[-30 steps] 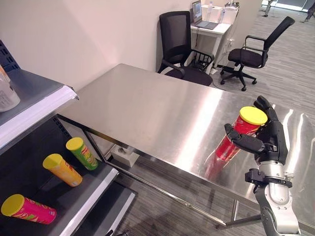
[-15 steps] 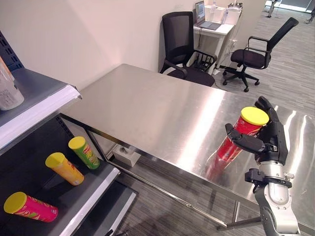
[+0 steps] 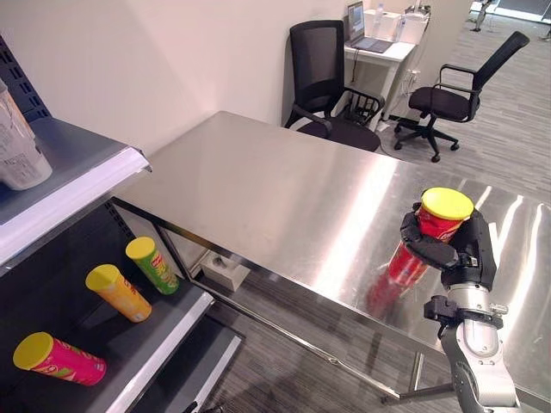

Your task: Put the goods on the table back onto the shelves and tidy them up.

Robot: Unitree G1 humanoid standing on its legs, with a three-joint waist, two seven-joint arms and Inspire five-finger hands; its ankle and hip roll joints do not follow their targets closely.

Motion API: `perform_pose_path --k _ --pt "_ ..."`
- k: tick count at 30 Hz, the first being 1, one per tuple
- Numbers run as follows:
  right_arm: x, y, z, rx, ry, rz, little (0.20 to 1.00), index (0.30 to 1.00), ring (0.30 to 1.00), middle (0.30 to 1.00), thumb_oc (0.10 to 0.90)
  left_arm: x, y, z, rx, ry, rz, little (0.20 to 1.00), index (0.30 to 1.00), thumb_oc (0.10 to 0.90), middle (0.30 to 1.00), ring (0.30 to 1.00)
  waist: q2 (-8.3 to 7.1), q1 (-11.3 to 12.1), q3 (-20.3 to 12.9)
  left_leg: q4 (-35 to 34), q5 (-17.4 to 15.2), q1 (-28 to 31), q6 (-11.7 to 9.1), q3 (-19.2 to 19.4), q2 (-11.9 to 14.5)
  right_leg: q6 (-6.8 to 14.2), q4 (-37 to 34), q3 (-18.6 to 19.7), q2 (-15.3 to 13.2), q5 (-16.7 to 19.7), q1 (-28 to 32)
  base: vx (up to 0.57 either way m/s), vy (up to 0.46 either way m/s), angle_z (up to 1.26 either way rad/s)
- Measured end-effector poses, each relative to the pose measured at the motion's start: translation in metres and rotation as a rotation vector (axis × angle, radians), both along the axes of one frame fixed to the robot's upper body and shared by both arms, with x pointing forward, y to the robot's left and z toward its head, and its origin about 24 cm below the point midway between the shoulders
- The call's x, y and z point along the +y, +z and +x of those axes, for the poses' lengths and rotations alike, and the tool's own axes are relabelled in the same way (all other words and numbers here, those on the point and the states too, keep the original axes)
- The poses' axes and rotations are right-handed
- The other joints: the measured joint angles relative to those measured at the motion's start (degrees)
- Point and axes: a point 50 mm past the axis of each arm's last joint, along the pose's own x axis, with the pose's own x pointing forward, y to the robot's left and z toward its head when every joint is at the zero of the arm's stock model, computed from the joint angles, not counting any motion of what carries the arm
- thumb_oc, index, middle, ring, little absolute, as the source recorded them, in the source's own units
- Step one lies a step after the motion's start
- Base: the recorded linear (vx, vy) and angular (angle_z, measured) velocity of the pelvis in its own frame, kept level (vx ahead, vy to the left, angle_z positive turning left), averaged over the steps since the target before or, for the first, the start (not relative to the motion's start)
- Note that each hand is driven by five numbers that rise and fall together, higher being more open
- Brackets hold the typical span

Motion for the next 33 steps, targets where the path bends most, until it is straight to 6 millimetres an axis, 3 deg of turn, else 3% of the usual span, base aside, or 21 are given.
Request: perform_pose_path --k 11,18,21,25,27,29,30,31,33 --pt "0.0 0.0 -0.001 -0.012 -0.086 -0.036 0.3 0.3 0.3 0.3 0.4 0.0 0.001 0.003 0.003 -0.031 0.033 0.9 0.9 0.8 0.9 0.9 0.03 0.0 0.0 0.0 0.0 0.0 0.1 0.0 0.0 0.3 0.0 0.0 0.0 -0.2 0.0 0.0 0.0 0.0" --pt "0.005 0.003 -0.003 -0.056 -0.137 -0.031 0.3 0.3 0.3 0.3 0.4 -0.003 0.001 0.004 0.021 -0.041 0.059 0.9 0.9 0.8 0.9 0.9 1.29 -0.2 0.8 0.0 0.1 0.0 0.3 0.0 0.1 0.3 0.0 0.1 0.0 -0.2 0.0 -0.03 -0.006 0.0" --pt "0.012 0.012 -0.004 -0.092 -0.13 -0.099 0.3 0.3 0.3 0.3 0.4 -0.006 0.001 0.007 0.017 -0.046 0.063 0.9 0.9 0.8 0.9 0.9 2.45 -0.3 1.9 0.1 0.2 0.0 0.4 0.3 0.1 0.4 0.6 0.6 0.0 -0.1 -0.4 -0.14 -0.021 -0.06" --pt "0.024 0.026 -0.007 -0.169 -0.105 -0.162 0.3 0.3 0.3 0.3 0.4 -0.017 0.001 0.016 -0.011 -0.091 0.07 0.9 0.9 0.8 0.9 0.9 5.24 -1.0 4.5 0.3 0.8 -1.0 1.3 0.0 0.4 2.2 5.8 1.3 0.6 -1.8 -3.6 -0.11 -0.035 0.0" --pt "0.028 0.027 -0.008 -0.179 -0.092 -0.18 0.3 0.3 0.3 0.3 0.4 -0.02 0.002 0.018 -0.015 -0.107 0.075 0.9 0.9 0.8 0.9 0.9 5.69 -2.0 5.3 0.3 1.0 -1.0 1.4 -0.9 0.4 3.1 8.2 1.6 0.7 -3.1 -4.5 -0.1 -0.076 0.21" --pt "0.029 0.028 -0.01 -0.185 -0.096 -0.202 0.3 0.3 0.3 0.3 0.4 -0.02 0.002 0.023 -0.026 -0.11 0.085 0.9 0.9 0.8 0.9 0.9 6.05 -2.0 6.1 0.3 1.4 -1.1 1.2 -2.2 0.8 2.5 13.5 6.4 2.1 -4.4 -6.6 -0.13 -0.111 0.45" --pt "0.03 0.029 -0.021 -0.189 -0.105 -0.222 0.3 0.3 0.3 0.3 0.4 -0.022 0.003 0.028 -0.039 -0.136 0.085 0.9 0.9 0.8 0.9 0.9 6.79 -4.3 6.7 0.4 2.4 -1.4 0.7 -6.5 0.8 5.2 19.2 18.2 4.1 -7.6 -8.0 -0.19 -0.175 1.07" --pt "0.032 0.03 -0.024 -0.194 -0.099 -0.227 0.3 0.3 0.3 0.3 0.4 -0.021 0.003 0.027 -0.039 -0.138 0.09 0.9 0.9 0.8 0.9 0.9 6.5 -5.0 6.7 0.4 2.6 -1.5 0.5 -7.4 0.6 6.1 19.3 20.8 3.6 -8.3 -7.6 -0.15 -0.149 1.19" --pt "0.041 0.034 -0.027 -0.23 -0.082 -0.199 0.3 0.3 0.3 0.3 0.4 -0.016 0.005 0.03 -0.054 -0.165 0.112 0.9 0.9 0.8 0.9 0.9 4.98 -4.9 6.7 0.4 3.4 -1.9 -0.3 -9.7 0.2 4.0 16.9 21.7 1.8 -9.7 -6.3 -0.09 -0.123 0.68"
